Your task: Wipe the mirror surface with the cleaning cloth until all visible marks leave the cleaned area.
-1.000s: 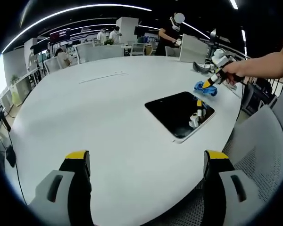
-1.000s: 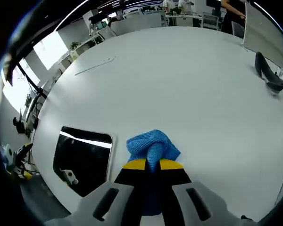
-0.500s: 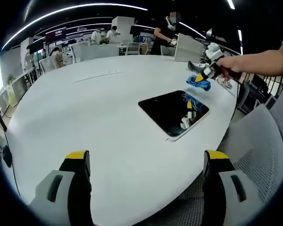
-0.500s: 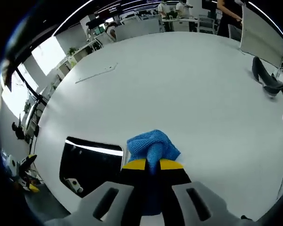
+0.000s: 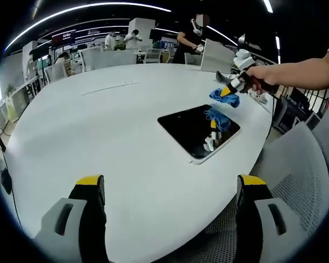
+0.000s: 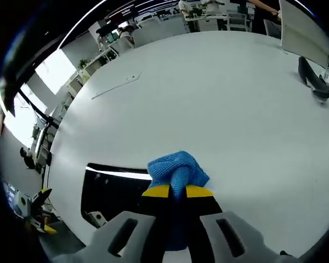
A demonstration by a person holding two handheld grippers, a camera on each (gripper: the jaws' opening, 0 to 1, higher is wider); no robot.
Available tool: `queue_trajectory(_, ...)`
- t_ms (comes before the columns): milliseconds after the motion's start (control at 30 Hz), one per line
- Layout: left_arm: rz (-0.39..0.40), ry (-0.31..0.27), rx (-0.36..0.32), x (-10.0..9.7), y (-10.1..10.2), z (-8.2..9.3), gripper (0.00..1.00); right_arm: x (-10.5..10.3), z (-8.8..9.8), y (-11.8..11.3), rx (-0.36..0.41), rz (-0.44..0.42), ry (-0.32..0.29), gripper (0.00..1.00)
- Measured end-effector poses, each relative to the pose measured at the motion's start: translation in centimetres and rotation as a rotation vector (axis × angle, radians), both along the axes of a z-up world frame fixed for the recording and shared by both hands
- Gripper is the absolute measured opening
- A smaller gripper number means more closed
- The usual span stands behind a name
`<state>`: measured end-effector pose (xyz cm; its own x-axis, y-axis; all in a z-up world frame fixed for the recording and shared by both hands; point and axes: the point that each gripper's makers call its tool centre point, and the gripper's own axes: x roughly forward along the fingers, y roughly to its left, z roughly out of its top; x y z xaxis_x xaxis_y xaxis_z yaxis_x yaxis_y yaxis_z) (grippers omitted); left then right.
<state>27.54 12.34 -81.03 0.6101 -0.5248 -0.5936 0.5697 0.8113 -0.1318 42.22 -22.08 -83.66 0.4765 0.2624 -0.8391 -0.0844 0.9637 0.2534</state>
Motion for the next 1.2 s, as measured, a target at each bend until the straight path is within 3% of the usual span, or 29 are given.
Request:
queue_trajectory(533, -0.011, 0.009, 0.005, -0.1, -0.1, -0.2, 0.99, 0.6, -2.4, 4.6, 0.007, 0.043, 0.048, 0.03)
queue_trajectory(667, -0.012, 0.012, 0.004, -0.1, -0.1, -0.3, 0.99, 0.4, -2.7, 4.7, -0.030, 0.080, 0.045, 0.03)
queue_trajectory(967, -0.014, 0.013, 0.005, 0.0, -0.2, -0.3, 0.99, 0.4, -3.1, 5.0, -0.087, 0.071, 0.038, 0.04)
queue_trajectory(1200, -0.035, 0.012, 0.017, -0.3, -0.5, -0.3, 0.99, 0.3, -3.0, 4.8, -0.058, 0.032, 0.058, 0.03)
